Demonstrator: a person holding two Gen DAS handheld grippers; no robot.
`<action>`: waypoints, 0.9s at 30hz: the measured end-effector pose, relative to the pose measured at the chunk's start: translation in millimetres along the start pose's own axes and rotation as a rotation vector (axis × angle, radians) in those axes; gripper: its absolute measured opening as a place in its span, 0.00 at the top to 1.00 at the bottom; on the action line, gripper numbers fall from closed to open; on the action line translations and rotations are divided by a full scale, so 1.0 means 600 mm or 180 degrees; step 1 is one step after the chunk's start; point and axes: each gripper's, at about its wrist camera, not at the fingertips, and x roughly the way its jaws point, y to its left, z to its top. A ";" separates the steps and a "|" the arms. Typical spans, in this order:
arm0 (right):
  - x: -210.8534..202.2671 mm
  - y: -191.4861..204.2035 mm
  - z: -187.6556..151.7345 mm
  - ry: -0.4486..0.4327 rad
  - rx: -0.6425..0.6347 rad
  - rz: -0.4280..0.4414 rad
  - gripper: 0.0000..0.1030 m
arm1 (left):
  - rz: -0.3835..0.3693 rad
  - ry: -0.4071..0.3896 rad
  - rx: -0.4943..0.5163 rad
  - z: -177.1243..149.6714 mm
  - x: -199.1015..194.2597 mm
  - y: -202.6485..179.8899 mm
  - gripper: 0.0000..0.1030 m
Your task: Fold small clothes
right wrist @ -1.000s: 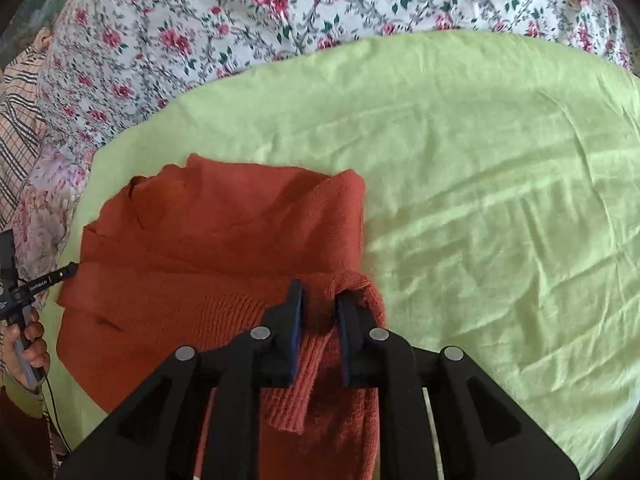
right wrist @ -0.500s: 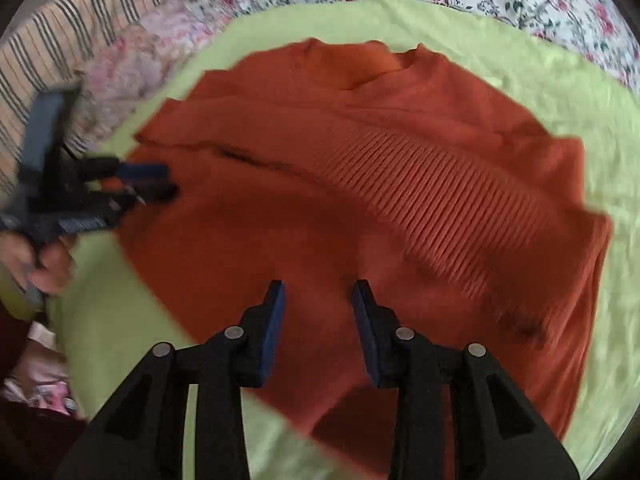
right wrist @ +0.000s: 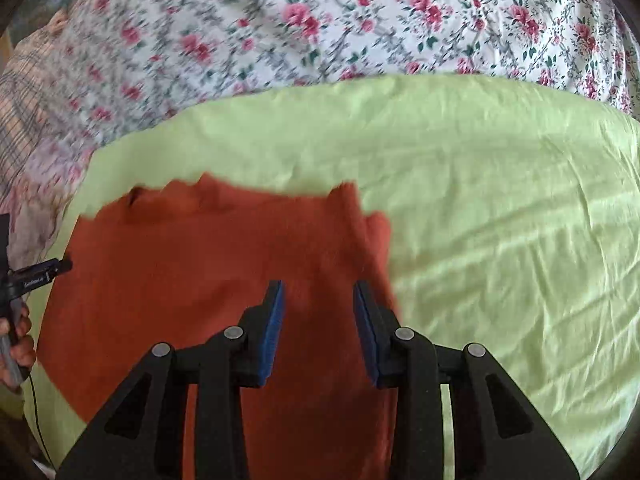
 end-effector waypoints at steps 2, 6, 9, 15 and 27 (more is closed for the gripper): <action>-0.013 0.001 -0.031 0.0054 -0.0022 0.0075 0.63 | -0.0075 -0.0004 -0.0093 -0.045 -0.025 0.009 0.50; -0.039 0.031 -0.099 0.0110 -0.0012 0.0175 0.58 | -0.0167 -0.0050 -0.0231 -0.130 -0.082 0.013 0.43; -0.052 0.043 -0.139 0.0102 -0.0001 0.0208 0.50 | -0.0245 -0.0035 -0.0260 -0.181 -0.116 0.002 0.42; -0.075 0.046 -0.194 0.0126 0.0113 0.0150 0.50 | -0.0470 0.0183 -0.0384 -0.271 -0.129 -0.005 0.42; -0.124 0.095 -0.219 0.0091 0.0024 0.0365 0.49 | -0.0846 0.0060 -0.0957 -0.273 -0.118 0.004 0.21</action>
